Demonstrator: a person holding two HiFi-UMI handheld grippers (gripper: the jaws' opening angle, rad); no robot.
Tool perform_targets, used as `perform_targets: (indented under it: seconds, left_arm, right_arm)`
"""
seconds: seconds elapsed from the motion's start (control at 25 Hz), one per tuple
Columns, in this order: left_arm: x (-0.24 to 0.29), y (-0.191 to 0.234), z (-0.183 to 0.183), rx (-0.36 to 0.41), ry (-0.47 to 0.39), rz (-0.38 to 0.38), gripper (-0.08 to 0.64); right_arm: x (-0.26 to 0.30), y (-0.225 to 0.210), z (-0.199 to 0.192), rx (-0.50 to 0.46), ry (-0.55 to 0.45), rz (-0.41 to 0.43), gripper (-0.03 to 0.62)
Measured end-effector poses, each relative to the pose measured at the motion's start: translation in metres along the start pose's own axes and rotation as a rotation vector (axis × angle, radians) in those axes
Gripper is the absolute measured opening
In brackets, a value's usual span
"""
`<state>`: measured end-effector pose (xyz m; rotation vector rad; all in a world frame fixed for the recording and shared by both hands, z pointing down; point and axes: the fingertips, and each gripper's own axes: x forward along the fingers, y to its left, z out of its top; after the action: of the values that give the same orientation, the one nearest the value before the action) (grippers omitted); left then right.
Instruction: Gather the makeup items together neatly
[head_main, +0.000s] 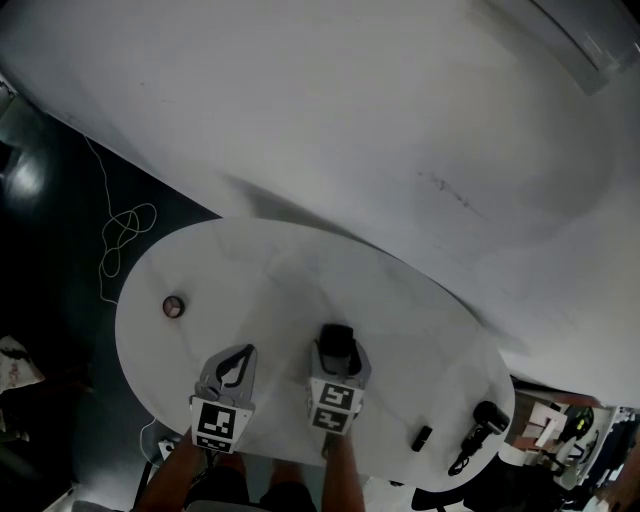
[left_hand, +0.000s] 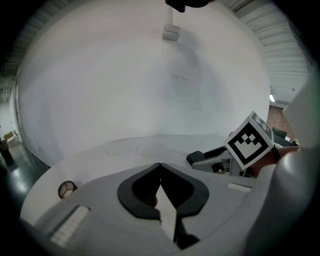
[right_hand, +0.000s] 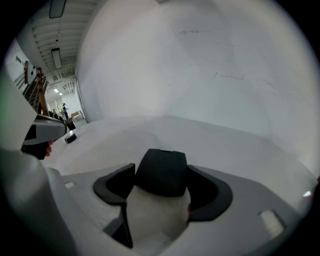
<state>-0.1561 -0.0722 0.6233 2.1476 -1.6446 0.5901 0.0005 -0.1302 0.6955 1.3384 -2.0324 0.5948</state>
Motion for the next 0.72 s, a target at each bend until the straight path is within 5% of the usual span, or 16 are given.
perform_targets:
  seconds: [0.72]
  left_arm:
    - [-0.016,-0.023,0.036,0.035,-0.063,-0.038,0.009]
  right_arm:
    - [-0.054,-0.018,0.031,0.042,-0.105,-0.026,0.324]
